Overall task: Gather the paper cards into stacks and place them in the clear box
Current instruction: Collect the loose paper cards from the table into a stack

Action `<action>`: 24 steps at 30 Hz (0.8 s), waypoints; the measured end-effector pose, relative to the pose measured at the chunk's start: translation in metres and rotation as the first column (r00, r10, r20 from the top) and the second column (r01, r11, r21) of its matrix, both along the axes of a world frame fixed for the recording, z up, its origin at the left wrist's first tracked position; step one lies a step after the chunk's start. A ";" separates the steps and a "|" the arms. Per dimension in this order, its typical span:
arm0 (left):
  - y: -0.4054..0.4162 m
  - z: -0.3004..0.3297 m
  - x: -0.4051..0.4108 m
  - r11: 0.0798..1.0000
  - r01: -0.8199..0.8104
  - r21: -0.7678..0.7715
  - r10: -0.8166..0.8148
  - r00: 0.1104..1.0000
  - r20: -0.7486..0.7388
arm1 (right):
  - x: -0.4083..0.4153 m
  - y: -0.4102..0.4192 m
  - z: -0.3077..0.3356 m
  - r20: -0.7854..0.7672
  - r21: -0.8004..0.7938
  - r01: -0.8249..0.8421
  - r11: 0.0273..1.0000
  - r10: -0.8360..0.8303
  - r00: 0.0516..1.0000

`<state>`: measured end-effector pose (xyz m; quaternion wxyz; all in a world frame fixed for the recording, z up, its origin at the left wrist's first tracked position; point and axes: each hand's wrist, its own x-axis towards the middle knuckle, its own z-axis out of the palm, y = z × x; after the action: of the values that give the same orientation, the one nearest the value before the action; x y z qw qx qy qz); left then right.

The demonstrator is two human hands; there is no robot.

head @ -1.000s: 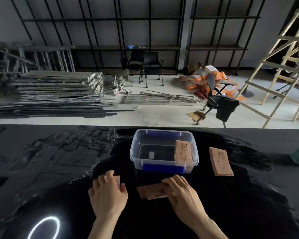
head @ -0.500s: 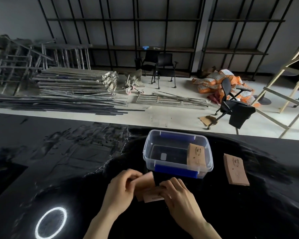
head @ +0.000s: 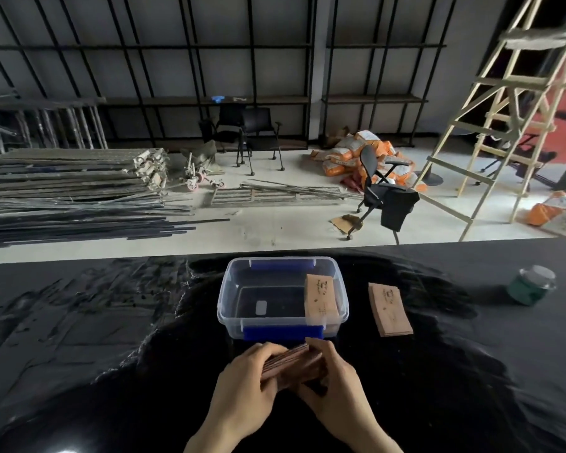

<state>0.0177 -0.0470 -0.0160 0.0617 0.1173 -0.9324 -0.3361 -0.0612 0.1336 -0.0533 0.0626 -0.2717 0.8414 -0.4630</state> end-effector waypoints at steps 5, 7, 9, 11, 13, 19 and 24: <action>0.057 0.000 -0.039 0.894 -0.035 0.446 0.050 0.998 -0.022 | -0.020 0.049 -0.001 0.540 -0.337 0.302 0.892 -0.080 0.838; 0.083 0.000 -0.056 0.829 -0.075 0.554 0.064 0.997 0.038 | -0.027 0.066 0.000 0.614 -0.410 0.375 0.831 -0.052 0.787; 0.107 0.001 -0.073 0.792 -0.074 0.606 0.054 0.997 0.051 | -0.035 0.083 0.004 0.619 -0.431 0.434 0.791 -0.091 0.780; 0.125 0.004 -0.092 0.793 -0.076 0.605 0.057 0.997 0.051 | -0.047 0.099 0.012 0.626 -0.411 0.486 0.771 -0.149 0.766; 0.139 0.005 -0.112 0.826 -0.083 0.558 0.063 0.997 0.054 | -0.065 0.110 0.021 0.614 -0.352 0.541 0.764 -0.248 0.750; 0.157 0.014 -0.176 0.921 -0.173 0.350 0.124 0.980 0.158 | -0.134 0.110 0.041 0.437 -0.127 0.617 0.777 -0.515 0.738; 0.162 0.015 -0.206 0.955 -0.228 0.188 0.180 0.954 0.238 | -0.173 0.098 0.034 0.270 0.060 0.605 0.794 -0.596 0.756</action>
<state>-0.1881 0.1148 -0.0008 -0.0195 0.2557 -0.8747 -0.4112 -0.2340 0.2317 -0.0191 0.0227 0.0783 0.8596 -0.5044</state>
